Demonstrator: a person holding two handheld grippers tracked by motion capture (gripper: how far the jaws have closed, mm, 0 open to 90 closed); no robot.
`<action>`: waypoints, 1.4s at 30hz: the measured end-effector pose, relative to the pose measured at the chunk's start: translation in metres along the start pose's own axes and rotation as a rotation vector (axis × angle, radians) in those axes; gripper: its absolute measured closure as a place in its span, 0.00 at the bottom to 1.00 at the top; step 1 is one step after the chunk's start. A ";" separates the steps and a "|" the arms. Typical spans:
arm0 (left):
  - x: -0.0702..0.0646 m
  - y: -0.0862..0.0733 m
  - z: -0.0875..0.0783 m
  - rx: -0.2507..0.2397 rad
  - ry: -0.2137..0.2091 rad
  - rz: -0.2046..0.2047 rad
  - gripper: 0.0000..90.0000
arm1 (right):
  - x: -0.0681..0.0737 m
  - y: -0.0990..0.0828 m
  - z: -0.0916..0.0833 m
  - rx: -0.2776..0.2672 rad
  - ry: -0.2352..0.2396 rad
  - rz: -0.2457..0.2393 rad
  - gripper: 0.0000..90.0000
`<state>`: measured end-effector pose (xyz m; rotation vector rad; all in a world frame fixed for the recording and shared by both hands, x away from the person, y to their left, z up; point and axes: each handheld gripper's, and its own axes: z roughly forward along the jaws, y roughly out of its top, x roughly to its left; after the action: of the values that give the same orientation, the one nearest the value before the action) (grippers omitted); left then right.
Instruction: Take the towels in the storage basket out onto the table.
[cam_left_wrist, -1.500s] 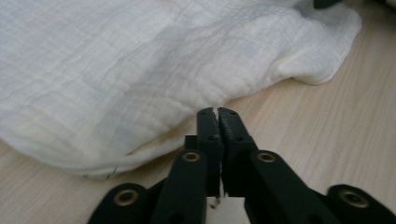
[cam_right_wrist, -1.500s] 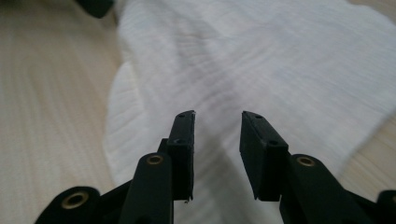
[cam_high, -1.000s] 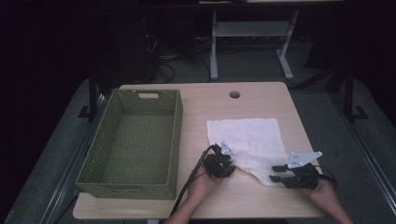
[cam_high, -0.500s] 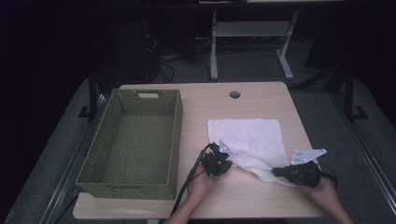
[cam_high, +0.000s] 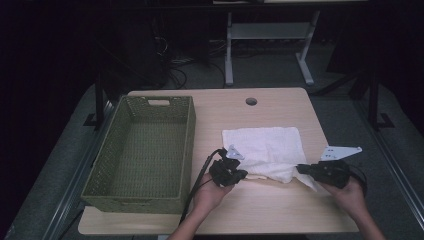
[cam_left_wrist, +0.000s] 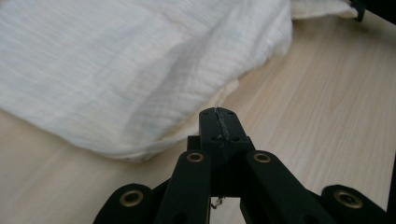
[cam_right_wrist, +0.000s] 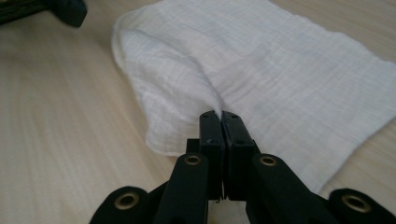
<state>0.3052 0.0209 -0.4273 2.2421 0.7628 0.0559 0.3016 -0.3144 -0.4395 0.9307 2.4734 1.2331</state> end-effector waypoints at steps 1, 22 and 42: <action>-0.001 0.000 0.011 -0.013 -0.050 -0.001 1.00 | -0.003 0.002 0.002 -0.006 -0.013 0.019 0.98; -0.009 0.014 0.064 0.067 0.096 0.106 0.84 | -0.026 0.001 0.031 0.055 -0.034 0.110 0.97; -0.012 -0.004 -0.024 -0.032 -0.060 -0.010 0.95 | -0.004 -0.003 0.003 0.059 0.116 0.063 0.83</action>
<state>0.2867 0.0318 -0.4106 2.1997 0.7362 -0.0043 0.3047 -0.3162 -0.4441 0.9857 2.6018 1.2750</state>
